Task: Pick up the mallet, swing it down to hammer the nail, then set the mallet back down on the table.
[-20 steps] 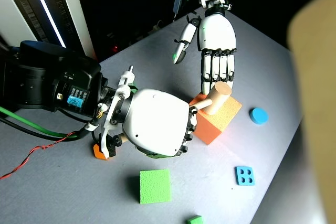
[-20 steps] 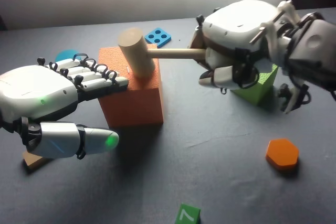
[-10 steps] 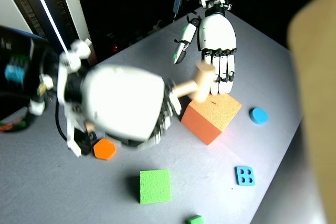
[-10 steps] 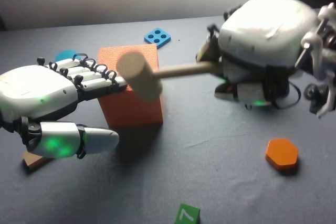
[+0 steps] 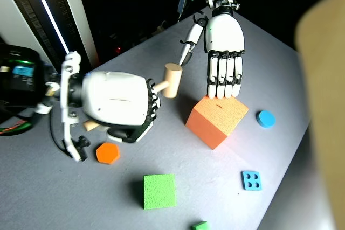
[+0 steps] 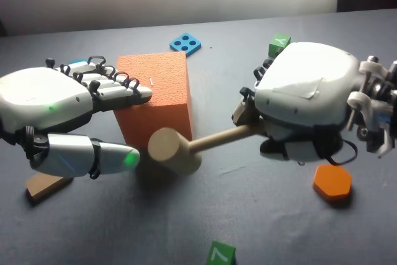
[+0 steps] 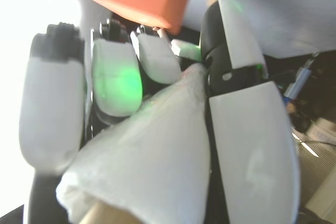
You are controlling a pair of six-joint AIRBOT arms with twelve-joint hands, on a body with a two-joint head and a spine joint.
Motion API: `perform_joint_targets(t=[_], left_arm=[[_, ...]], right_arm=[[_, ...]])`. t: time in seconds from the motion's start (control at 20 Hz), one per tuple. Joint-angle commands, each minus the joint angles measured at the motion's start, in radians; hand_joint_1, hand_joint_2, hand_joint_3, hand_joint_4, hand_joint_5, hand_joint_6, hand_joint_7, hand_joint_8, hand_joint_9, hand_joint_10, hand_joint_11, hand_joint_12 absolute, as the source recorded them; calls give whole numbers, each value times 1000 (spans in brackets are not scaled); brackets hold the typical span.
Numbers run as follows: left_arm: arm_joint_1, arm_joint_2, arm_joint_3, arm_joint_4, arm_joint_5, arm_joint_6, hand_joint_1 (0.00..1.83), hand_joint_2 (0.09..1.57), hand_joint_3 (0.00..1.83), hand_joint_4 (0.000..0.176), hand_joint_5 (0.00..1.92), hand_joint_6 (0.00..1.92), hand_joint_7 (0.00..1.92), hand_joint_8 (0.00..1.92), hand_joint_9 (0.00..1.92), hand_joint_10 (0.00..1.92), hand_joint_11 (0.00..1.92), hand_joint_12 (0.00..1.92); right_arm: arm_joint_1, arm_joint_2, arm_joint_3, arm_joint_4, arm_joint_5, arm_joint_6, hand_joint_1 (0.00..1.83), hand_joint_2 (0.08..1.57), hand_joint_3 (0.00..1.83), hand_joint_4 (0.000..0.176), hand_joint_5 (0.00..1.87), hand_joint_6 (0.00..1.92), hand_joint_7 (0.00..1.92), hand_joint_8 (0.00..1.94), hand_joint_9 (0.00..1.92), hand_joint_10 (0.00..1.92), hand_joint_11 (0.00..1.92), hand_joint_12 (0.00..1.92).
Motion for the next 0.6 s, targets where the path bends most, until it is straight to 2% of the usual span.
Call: perform_joint_targets(t=[0.0, 0.1, 0.2, 0.3, 0.4, 0.55], left_arm=[[-19, 16, 3, -17, -92, -2, 0, 1242, 0, 0, 154, 3, 213, 4, 207, 5, 0, 408], [-45, 25, 10, 10, -82, -17, 0, 1241, 0, 0, 170, 5, 229, 6, 218, 5, 0, 387], [-89, 31, 26, 108, -52, -95, 0, 1248, 1, 0, 157, 1, 207, 2, 201, 0, 0, 367], [-122, 32, 37, 153, -45, -127, 0, 1244, 0, 0, 175, 5, 220, 5, 212, 3, 0, 359], [-149, 40, 38, 166, -46, -134, 0, 1240, 0, 0, 151, 1, 197, 3, 186, 1, 0, 308], [-174, 59, 25, 175, -45, -134, 0, 1241, 0, 0, 180, 1, 223, 2, 211, 2, 0, 391]], right_arm=[[0, -9, 15, 1, 133, 9, 1383, 1339, 2, 176, 1437, 1921, 1604, 1941, 1776, 1921, 1901, 1921], [-12, -48, 51, 1, 151, 9, 1389, 1351, 8, 176, 1413, 1921, 1599, 1941, 1755, 1921, 1892, 1921], [-16, -87, 89, 1, 137, 15, 1389, 1331, 0, 176, 1415, 1921, 1595, 1941, 1744, 1921, 1875, 1921], [-20, -102, 97, -4, 127, 15, 1362, 1319, 0, 176, 1400, 1921, 1592, 1941, 1755, 1921, 1893, 1921], [-29, -113, 96, -19, 127, 16, 1355, 1308, 0, 176, 1389, 1921, 1566, 1941, 1735, 1921, 1874, 1921], [-47, -123, 96, -42, 124, 16, 1333, 1300, 0, 176, 1359, 1921, 1552, 1941, 1724, 1921, 1865, 1921]])
